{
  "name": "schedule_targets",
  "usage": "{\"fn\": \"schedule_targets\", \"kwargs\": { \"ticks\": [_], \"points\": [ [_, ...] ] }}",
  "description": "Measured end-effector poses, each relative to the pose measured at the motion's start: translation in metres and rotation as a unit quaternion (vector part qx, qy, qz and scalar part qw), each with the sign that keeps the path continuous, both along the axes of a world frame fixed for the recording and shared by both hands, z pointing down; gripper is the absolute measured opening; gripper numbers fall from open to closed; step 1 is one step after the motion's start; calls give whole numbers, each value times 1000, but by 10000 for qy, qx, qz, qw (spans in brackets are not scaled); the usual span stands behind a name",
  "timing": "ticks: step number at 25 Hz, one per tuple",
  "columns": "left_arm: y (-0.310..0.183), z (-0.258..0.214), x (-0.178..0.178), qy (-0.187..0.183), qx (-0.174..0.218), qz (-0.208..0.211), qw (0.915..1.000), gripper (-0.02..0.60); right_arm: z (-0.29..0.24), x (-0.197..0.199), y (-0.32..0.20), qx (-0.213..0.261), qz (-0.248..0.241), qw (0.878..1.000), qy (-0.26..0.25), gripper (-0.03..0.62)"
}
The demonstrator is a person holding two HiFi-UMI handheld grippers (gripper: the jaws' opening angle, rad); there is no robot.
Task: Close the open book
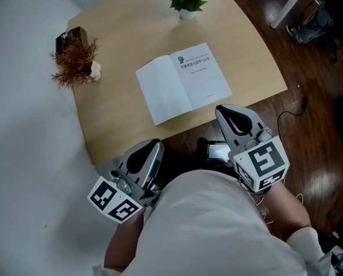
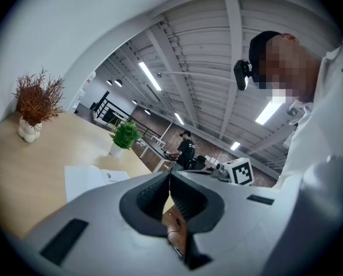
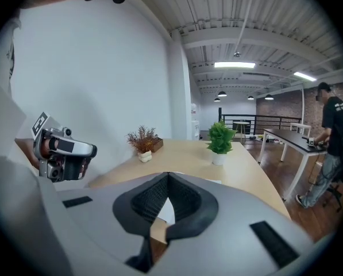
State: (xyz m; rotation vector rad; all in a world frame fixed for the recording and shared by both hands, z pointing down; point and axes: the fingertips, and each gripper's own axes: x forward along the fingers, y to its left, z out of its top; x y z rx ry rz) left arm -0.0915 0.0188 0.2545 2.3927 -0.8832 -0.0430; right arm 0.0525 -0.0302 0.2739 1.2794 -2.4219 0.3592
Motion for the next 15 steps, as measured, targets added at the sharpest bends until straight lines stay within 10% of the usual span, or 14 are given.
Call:
{"fn": "schedule_targets", "kwargs": {
  "ticks": [15],
  "points": [
    [5, -11, -12, -65, 157, -38, 9998, -2, -14, 0, 5, 142, 57, 9999, -11, 3]
  ]
}}
